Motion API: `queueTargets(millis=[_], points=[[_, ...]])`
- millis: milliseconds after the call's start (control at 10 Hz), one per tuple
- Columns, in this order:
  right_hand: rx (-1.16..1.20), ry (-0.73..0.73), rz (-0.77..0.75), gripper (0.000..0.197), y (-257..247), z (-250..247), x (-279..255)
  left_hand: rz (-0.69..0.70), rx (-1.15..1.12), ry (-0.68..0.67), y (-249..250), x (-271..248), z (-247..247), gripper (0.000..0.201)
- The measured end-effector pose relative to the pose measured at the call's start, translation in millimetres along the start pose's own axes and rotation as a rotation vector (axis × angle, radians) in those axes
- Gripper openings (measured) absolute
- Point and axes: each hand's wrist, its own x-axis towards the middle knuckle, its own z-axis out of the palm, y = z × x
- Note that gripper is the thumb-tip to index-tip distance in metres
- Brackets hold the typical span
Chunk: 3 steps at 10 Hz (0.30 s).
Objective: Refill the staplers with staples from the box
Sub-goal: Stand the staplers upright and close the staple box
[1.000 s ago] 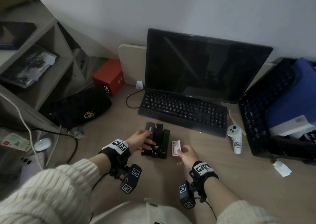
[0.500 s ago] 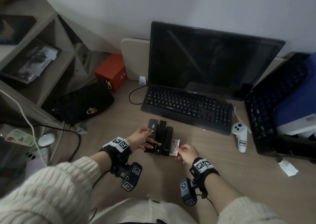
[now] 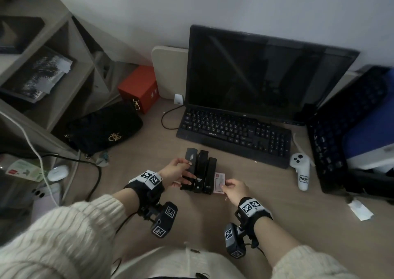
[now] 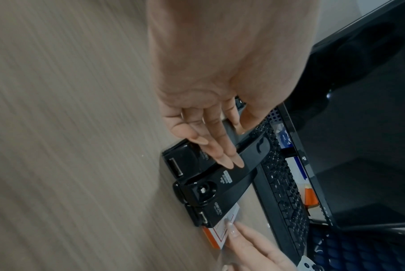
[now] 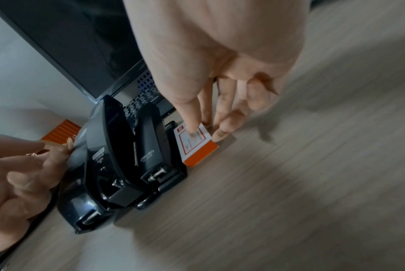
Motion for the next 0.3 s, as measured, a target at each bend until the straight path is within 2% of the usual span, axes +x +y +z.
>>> queueTargets(millis=[300], points=[[-0.010, 0.022, 0.015, 0.052, -3, -12, -5, 0.015, -0.014, 0.009, 4, -1, -5, 0.029]])
